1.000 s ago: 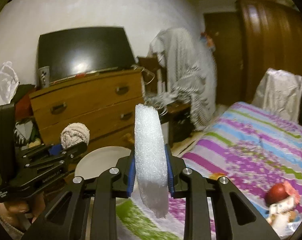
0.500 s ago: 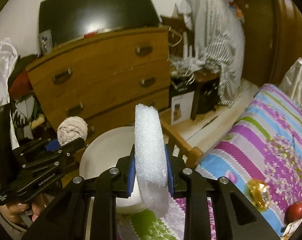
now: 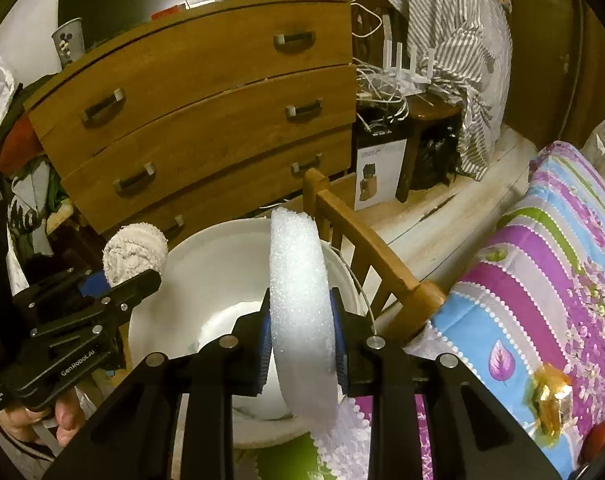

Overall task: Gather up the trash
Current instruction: 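Carry the foam sleeve and rolled towel over the white bucket, then open the left tool and right tool to drop both items into the bucket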

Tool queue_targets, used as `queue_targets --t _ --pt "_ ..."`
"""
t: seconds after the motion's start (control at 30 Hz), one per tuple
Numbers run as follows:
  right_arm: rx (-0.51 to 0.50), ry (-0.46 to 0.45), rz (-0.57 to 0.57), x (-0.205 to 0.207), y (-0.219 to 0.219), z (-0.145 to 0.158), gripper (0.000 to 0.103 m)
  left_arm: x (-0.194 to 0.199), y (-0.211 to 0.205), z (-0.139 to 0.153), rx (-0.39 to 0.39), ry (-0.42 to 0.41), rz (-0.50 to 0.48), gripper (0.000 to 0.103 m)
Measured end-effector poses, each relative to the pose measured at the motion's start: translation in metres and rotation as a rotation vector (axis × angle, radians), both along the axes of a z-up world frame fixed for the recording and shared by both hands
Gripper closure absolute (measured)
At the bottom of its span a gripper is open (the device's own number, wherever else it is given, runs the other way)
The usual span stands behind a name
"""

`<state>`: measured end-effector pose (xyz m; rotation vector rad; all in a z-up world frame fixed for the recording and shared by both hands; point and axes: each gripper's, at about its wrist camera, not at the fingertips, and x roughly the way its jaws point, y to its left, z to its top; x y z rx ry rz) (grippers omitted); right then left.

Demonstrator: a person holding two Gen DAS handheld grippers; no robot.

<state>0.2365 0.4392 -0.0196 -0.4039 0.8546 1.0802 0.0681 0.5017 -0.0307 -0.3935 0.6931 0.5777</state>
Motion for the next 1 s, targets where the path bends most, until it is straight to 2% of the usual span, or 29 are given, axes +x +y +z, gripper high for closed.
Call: queue_targets --t 0.4,0.43,0.47,0.53,0.8,1.0 --pt "0.002 0.007 0.012 0.007 0.007 -0.007 0.076 0.002 0.008 -0.006 -0.007 0.005 0.008 0.068" --pt "0.006 0.010 0.012 0.008 0.007 -0.007 0.073 0.003 0.008 -0.007 0.000 0.010 0.013 0.060" --pt "0.012 0.012 0.009 0.009 0.006 -0.007 0.063 0.003 0.008 -0.007 0.010 0.012 0.019 0.048" --pt "0.027 0.017 0.001 0.012 0.003 -0.005 0.058 0.003 0.008 -0.006 0.034 0.010 0.039 0.037" --pt "0.048 0.024 -0.020 0.017 -0.013 -0.001 0.058 0.002 0.007 -0.004 0.039 0.009 0.037 0.037" --pt "0.087 -0.003 -0.043 0.009 -0.049 0.009 0.058 -0.001 -0.012 0.001 0.033 -0.007 0.007 0.037"
